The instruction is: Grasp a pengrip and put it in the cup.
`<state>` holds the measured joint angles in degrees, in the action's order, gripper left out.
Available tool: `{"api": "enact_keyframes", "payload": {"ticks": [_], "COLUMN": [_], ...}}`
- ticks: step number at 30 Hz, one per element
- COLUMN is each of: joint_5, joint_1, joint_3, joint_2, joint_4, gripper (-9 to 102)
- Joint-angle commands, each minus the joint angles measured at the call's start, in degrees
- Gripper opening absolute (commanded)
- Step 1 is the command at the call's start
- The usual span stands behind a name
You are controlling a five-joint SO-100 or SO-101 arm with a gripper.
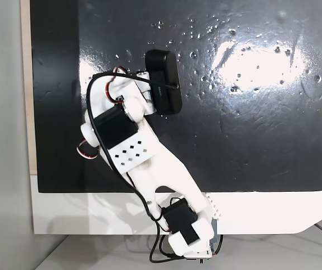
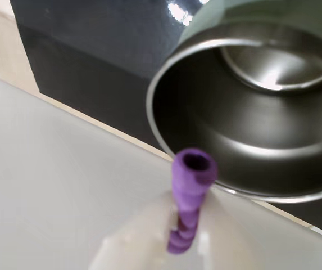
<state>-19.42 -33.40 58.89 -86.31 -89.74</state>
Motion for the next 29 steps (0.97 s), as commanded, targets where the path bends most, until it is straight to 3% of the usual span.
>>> {"api": "enact_keyframes", "payload": {"ticks": [1,10,29], "joint_5": [-0.3,-1.6,-1.1], "joint_1": [0.4,0.5,0.6], "joint_3": [-2.5,-0.2,1.4], "joint_2": [-1.0,-3.0,-4.5], "joint_4": [-0.9,-0.9,0.1], "gripper": [6,35,35]}}
